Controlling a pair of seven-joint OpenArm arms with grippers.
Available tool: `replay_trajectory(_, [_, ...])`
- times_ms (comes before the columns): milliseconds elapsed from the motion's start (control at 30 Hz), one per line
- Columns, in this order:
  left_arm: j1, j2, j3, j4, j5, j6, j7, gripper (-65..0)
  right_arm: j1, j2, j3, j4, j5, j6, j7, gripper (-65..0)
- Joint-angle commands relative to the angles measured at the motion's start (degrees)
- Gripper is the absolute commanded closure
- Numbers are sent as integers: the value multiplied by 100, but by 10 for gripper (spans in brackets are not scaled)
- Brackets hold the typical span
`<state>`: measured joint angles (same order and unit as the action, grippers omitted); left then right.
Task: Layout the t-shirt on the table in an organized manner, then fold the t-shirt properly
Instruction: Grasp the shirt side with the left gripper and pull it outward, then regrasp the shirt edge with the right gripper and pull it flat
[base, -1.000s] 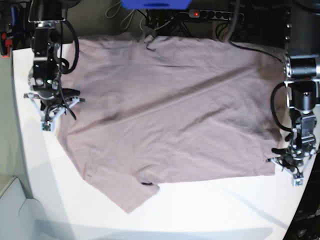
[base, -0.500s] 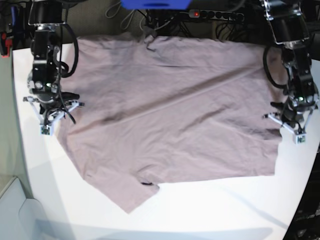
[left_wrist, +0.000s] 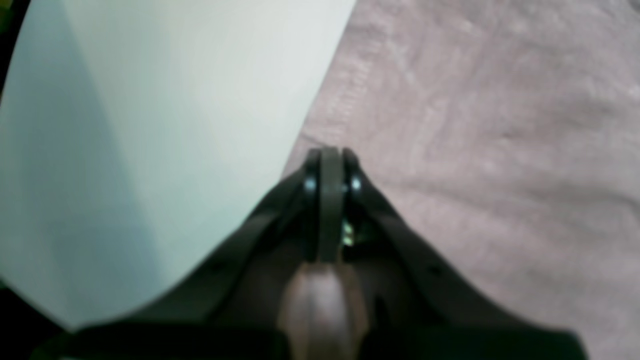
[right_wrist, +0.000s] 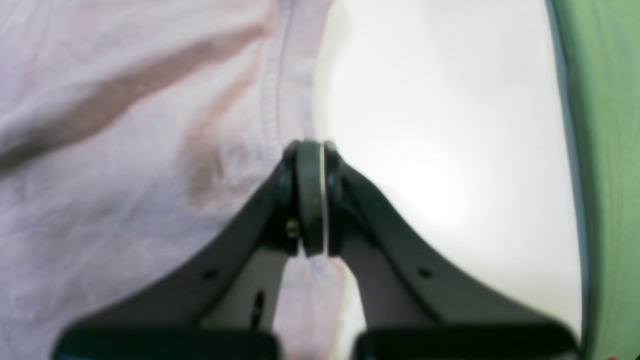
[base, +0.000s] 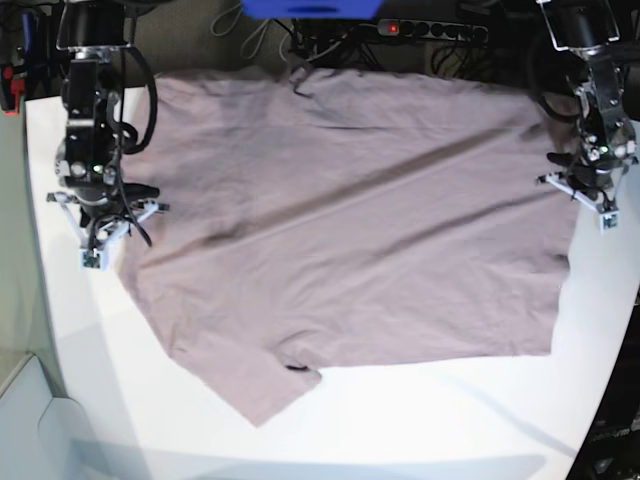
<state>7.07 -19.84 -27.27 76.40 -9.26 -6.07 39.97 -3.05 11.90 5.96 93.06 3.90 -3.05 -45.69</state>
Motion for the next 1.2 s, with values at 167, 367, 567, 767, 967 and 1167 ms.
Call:
replay_trajectory(167, [97, -175, -443, 101, 68, -154, 52, -2, 90, 71, 24, 97, -8, -16, 134, 0])
replay_trajectory(367, [80, -175, -425, 101, 68, -550, 87, -2, 37, -43, -2, 105, 19, -16, 108, 0])
replay_trajectory(567, [62, -175, -443, 356, 60, -558, 96, -2, 81, -342, -20, 158, 19, -7, 108, 0])
replay_trajectory(767, [62, -166, -443, 1024, 60, -558, 105, -2, 494, -649, -81, 264, -8, 353, 99, 0])
replay_trajectory(967, [71, -69, -451, 1182, 60, -541, 105, -2, 1241, -649, -609, -422, -8, 503, 125, 0])
replay_trajectory(1167, [89, 142, -750, 1182, 60, -550, 105, -2, 2384, -649, -626, -2251, 19, 503, 196, 0])
